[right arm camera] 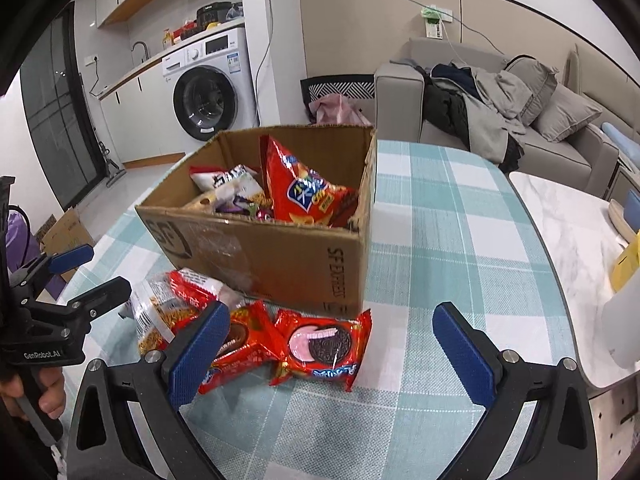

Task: Organize snacks
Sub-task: 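Withdraw both tools from the box toward the remaining snacks, then grasp the white noodle-snack bag with the left tool while the right tool grasps a red Oreo pack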

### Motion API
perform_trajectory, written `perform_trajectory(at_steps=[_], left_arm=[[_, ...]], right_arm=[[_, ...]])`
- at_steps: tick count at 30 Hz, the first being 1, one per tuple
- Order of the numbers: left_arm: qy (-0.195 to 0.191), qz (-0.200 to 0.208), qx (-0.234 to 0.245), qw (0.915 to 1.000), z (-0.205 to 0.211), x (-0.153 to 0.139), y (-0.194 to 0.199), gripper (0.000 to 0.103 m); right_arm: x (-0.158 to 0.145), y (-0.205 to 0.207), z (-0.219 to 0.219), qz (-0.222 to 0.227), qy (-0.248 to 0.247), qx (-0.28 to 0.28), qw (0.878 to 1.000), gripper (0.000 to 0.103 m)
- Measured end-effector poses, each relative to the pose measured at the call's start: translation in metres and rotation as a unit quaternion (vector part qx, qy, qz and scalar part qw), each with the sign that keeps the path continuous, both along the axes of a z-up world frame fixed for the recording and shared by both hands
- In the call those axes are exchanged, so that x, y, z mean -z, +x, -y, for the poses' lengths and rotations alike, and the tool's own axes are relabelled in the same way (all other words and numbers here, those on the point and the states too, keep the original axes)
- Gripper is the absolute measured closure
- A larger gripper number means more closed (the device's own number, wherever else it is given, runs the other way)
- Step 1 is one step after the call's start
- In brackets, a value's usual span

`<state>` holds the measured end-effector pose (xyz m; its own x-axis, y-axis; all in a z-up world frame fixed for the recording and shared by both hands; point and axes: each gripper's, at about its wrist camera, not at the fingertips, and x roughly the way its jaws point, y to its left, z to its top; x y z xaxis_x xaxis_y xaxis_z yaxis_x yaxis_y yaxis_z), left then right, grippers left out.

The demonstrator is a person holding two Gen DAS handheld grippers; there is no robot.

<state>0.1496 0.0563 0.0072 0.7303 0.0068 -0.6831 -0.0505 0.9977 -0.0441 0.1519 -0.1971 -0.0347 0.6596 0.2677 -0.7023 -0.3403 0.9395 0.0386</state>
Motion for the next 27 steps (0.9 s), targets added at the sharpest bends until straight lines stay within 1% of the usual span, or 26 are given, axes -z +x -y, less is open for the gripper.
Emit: perform_trajectory(at_steps=[12, 14, 18, 22, 27], left_arm=[[-0.003, -0.026, 0.010, 0.9996, 0.005, 0.022, 0.009, 0.001], [0.001, -0.030, 0.012, 0.9995, 0.007, 0.025, 0.013, 0.001], [-0.006, -0.040, 0.015, 0.9991, 0.008, 0.033, 0.019, 0.001], [-0.003, -0.046, 0.023, 0.9987, 0.009, 0.039, 0.022, 0.001], [-0.007, -0.057, 0.026, 0.9980, 0.008, 0.046, 0.027, 0.001]], right_arm=[[0.024, 0.008, -0.002, -0.029, -0.009, -0.005, 1.000, 0.000], [0.028, 0.010, -0.002, -0.033, -0.010, -0.006, 0.999, 0.000], [0.039, 0.015, 0.000, -0.050, -0.014, -0.007, 0.999, 0.000], [0.051, 0.021, 0.007, -0.080, 0.007, -0.011, 0.997, 0.000], [0.063, 0.027, 0.005, -0.096, -0.004, -0.013, 0.995, 0.000]])
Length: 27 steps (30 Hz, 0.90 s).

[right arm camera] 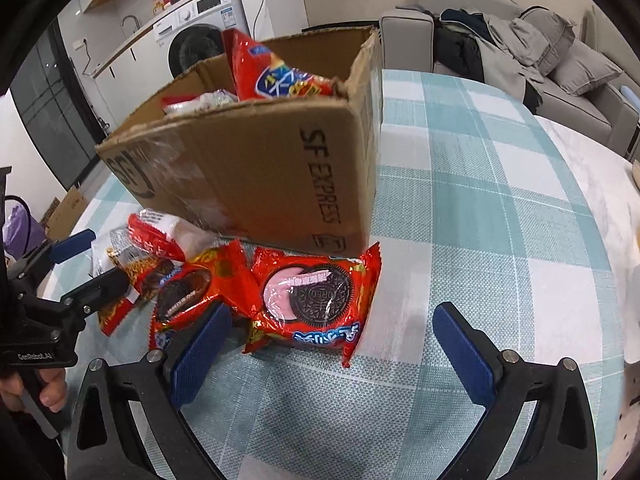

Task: Organize snacks
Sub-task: 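Grasp the white noodle-snack bag with the left tool while the right tool grasps a red Oreo pack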

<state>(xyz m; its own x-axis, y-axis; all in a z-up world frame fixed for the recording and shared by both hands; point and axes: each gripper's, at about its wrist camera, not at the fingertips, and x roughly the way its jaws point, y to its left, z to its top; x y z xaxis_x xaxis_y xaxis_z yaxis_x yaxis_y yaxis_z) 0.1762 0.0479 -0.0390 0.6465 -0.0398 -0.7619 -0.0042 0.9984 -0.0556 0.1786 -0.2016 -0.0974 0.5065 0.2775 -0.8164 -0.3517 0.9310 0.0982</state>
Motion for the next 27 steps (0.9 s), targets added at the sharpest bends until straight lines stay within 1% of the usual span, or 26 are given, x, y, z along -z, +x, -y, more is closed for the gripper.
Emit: perform_trajectory(at_steps=[5, 7, 12, 17, 20, 24, 25, 26, 27], left_arm=[[0.003, -0.004, -0.001, 1.0000, -0.002, 0.005, 0.006, 0.001], [-0.001, -0.005, 0.002, 1.0000, -0.004, 0.006, 0.008, 0.001], [-0.003, -0.004, 0.002, 1.0000, -0.007, 0.008, 0.009, 0.001], [-0.007, -0.007, 0.007, 0.9999, -0.009, 0.011, 0.007, 0.001], [-0.013, -0.009, 0.014, 0.9998, -0.009, 0.012, 0.007, 0.003], [-0.025, -0.008, 0.025, 0.9994, -0.009, 0.012, 0.007, 0.013], [-0.028, -0.008, 0.027, 0.9992, -0.008, 0.012, 0.006, 0.018], [-0.034, -0.009, 0.033, 0.9988, -0.007, 0.012, 0.006, 0.021], [-0.040, -0.009, 0.042, 0.9983, -0.006, 0.011, 0.005, 0.029]], right_arm=[[0.007, 0.003, -0.004, -0.004, -0.009, -0.005, 1.000, 0.000], [0.007, 0.003, -0.005, 0.003, -0.019, -0.009, 1.000, 0.000], [0.010, 0.002, 0.001, 0.006, -0.039, -0.001, 0.999, 0.000], [0.012, 0.004, 0.012, 0.003, -0.044, 0.006, 0.999, 0.000], [0.012, 0.004, 0.014, 0.003, -0.045, 0.003, 0.999, 0.001], [0.013, 0.005, 0.007, 0.008, -0.049, -0.002, 0.999, 0.002], [0.012, 0.005, 0.005, 0.009, -0.051, -0.003, 0.999, 0.003], [0.012, 0.005, 0.004, 0.011, -0.051, -0.004, 0.999, 0.005], [0.011, 0.004, 0.003, 0.012, -0.050, -0.006, 0.999, 0.010]])
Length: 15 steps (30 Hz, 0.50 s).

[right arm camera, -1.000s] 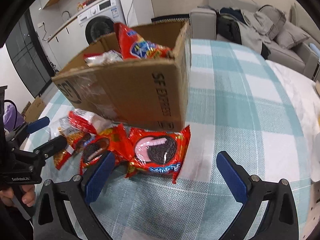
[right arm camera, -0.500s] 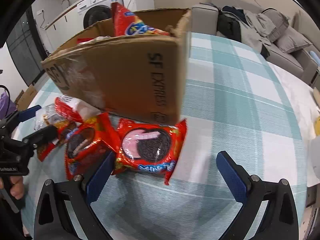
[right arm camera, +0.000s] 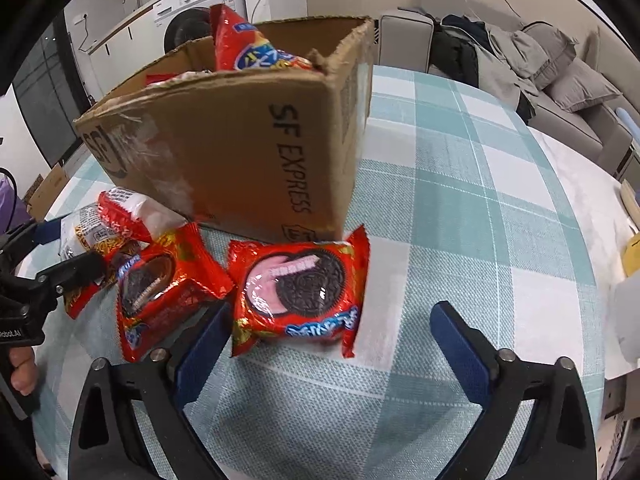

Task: Organize snacks
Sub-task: 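Grasp the white noodle-snack bag with the left tool while the right tool grasps a red Oreo pack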

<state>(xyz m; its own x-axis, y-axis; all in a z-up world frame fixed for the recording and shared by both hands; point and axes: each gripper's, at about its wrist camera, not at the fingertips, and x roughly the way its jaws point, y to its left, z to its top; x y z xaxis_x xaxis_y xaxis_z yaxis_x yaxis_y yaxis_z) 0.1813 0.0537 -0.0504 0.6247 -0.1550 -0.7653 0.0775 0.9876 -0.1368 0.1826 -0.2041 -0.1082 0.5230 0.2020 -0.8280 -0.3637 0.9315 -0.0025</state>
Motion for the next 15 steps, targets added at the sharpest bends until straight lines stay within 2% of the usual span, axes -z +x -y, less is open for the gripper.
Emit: perform_trajectory(at_steps=[1, 4, 10, 15], left_arm=[[-0.008, 0.001, 0.010, 0.9999, 0.001, 0.000, -0.001, 0.037], [0.000, 0.008, 0.014, 0.9999, 0.006, -0.002, -0.006, 0.042], [0.007, 0.014, 0.007, 0.9998, 0.008, -0.005, -0.012, 0.046], [0.019, 0.019, -0.004, 0.9996, 0.011, -0.008, -0.021, 0.048]], right_arm=[[-0.001, 0.000, -0.001, -0.001, 0.004, -0.001, 1.000, 0.015], [-0.003, -0.003, -0.003, 0.001, 0.007, -0.005, 1.000, 0.026], [-0.006, -0.010, -0.002, 0.006, 0.011, -0.014, 1.000, 0.049], [-0.008, -0.019, 0.000, 0.011, 0.014, -0.008, 1.000, 0.056]])
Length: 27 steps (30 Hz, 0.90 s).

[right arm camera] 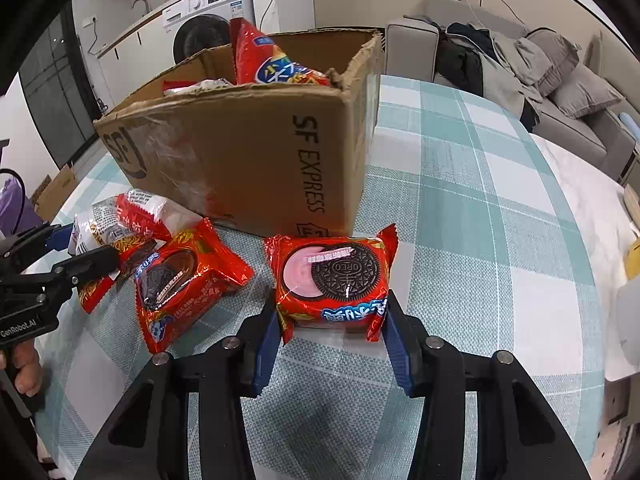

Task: Organize snacks
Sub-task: 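Grasp the white noodle-snack bag with the left tool while the right tool grasps a red Oreo pack, then lift the noodle bag and Oreo pack with both tools and carry them over the box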

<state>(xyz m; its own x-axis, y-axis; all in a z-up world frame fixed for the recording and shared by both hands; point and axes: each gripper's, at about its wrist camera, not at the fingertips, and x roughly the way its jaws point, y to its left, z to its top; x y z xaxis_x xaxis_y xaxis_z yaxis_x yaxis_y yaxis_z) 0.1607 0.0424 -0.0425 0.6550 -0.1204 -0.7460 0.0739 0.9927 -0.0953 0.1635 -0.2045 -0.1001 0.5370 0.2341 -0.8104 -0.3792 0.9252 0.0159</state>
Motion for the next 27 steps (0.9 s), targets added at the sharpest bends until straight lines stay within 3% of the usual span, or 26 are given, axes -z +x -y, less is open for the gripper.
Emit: perform_trajectory(at_steps=[27], left_arm=[[0.018, 0.054, -0.022, 0.9981, 0.006, -0.051, -0.038, 0.048]], right_arm=[[-0.042, -0.039, 0.012, 0.049, 0.030, 0.006, 0.998, 0.058]])
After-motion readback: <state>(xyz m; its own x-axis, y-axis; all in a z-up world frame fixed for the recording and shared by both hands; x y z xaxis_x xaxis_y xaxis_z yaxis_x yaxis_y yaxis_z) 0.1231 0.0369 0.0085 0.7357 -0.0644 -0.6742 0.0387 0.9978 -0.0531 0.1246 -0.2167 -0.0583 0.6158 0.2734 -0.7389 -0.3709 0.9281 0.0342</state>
